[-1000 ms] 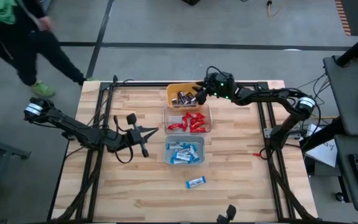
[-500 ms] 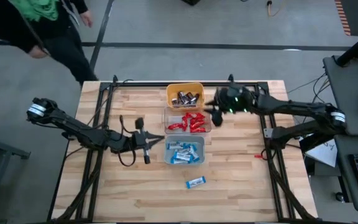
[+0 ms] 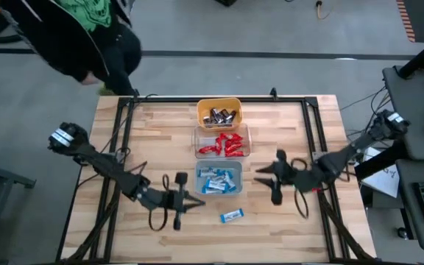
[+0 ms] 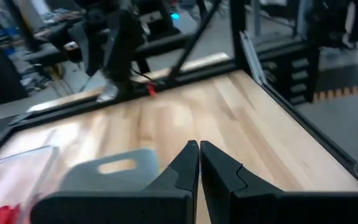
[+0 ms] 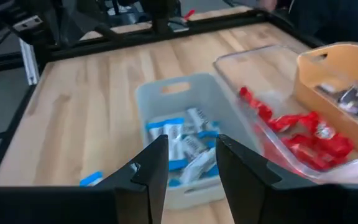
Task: Organize candy in baskets
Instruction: Put the white chocolate bar into the gray bin
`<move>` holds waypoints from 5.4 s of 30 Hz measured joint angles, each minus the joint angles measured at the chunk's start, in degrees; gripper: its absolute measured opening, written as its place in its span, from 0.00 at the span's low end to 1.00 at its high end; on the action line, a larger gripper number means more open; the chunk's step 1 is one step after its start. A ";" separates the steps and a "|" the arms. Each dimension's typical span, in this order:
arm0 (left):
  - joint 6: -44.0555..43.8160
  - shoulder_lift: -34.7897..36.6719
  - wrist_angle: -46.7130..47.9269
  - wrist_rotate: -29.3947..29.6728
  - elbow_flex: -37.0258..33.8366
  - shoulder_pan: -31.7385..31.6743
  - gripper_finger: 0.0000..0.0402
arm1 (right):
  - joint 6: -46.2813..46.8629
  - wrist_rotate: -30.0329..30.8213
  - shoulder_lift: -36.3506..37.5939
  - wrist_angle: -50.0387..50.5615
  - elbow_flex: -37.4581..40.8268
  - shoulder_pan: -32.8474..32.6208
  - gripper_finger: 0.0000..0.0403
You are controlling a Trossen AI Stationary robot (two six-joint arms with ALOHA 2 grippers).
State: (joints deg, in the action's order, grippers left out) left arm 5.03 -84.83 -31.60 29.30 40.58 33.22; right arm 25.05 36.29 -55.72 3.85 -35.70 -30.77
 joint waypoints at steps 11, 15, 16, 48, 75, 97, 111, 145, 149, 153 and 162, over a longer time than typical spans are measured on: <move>-4.14 -13.03 3.52 0.09 9.89 4.05 0.02 | 8.40 3.48 -13.80 0.12 -4.31 -13.22 0.28; -5.15 -18.12 5.28 0.10 13.76 5.10 0.08 | 10.51 2.73 -17.91 0.20 -5.07 -15.20 0.28; -5.38 -19.20 5.33 0.18 14.39 5.25 0.10 | 11.92 2.70 -18.72 0.12 -5.10 -15.50 0.28; -14.74 -45.28 3.35 16.39 30.17 4.40 0.62 | 20.13 2.79 -25.32 -2.15 -5.18 -19.36 0.28; -16.16 -46.47 2.88 12.07 29.19 0.60 0.45 | 22.94 3.97 -29.49 -4.85 -5.14 -19.08 0.28; -12.03 -44.08 3.43 11.72 28.77 1.54 0.09 | 21.88 4.45 -29.55 -6.28 -5.14 -19.08 0.28; -6.48 -34.59 9.25 12.38 28.92 1.55 0.08 | 20.85 6.15 -29.55 -6.32 -5.14 -19.08 0.28; 9.49 3.33 0.81 7.66 -2.61 -6.78 0.09 | -11.54 1.80 -27.23 -14.15 -5.10 -1.78 0.28; 12.95 8.70 2.07 -3.60 -6.73 -17.44 0.06 | -19.97 -8.50 -23.27 -13.87 -5.05 6.77 0.28; 13.53 13.20 1.64 -15.73 -10.03 -30.41 0.03 | -24.81 -18.78 -17.53 -12.76 -4.80 13.78 0.28; 7.55 13.99 1.23 -25.46 -10.72 -49.46 0.00 | -26.93 -23.34 -9.70 -8.50 -3.05 22.88 0.28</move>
State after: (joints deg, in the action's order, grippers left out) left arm 12.58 -70.85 -30.36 3.84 29.86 -16.24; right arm -1.89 12.94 -65.43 -4.66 -38.75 -7.89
